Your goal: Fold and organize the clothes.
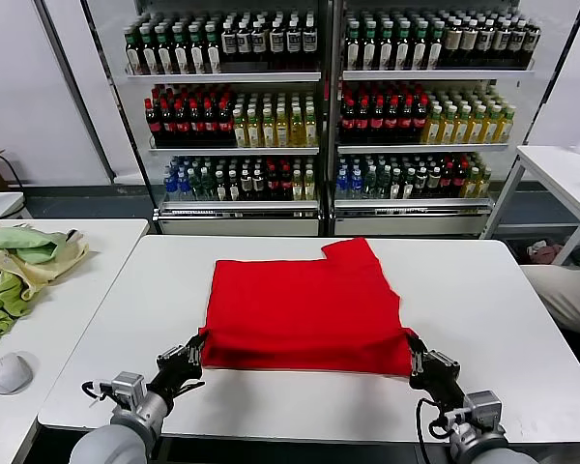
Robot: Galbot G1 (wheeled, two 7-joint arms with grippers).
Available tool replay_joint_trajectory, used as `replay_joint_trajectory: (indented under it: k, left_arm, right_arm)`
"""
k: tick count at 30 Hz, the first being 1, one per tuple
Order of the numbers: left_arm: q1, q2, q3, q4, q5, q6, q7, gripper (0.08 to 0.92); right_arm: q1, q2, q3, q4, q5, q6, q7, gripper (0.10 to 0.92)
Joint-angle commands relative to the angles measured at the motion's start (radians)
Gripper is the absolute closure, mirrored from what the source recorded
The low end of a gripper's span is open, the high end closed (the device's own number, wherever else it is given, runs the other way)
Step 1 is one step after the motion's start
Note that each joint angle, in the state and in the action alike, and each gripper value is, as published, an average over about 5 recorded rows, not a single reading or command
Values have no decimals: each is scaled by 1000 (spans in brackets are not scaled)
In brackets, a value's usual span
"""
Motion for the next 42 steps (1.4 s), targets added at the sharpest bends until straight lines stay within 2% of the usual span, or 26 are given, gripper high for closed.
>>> replay_joint_trajectory:
  k: [1,11,16,25,35,38,42]
  left_arm:
    - [-118,-4,25,110,-11,9,49,906]
    - [-144,-11,55,167,57,14,76,906]
    - [-154,-27,59,200,74,5,62,887]
    - [-148,-26,26,193,64,1,20,648]
    - [27,9,9,61,54,11,26,354]
    - [49,2,19,47,55,15,31,269]
    - [37,-8,26,59,52,23,33,191]
  right_arm:
    - [92,1,-38,-68,-1,-10,4,905]
    - [117,19,-81,-106,-19,-14,9,899]
    - [122,35,-106,-129,-48,-39,26,788]
    - [124,47,-80,-126,-40,-57,41,529]
    - [7,32,5,-65,-29,-42,30,250]
    - [-9,41,2,-81,-34,-35,27,210]
    - [-17,54,-17,-91,-40,-41,28,203]
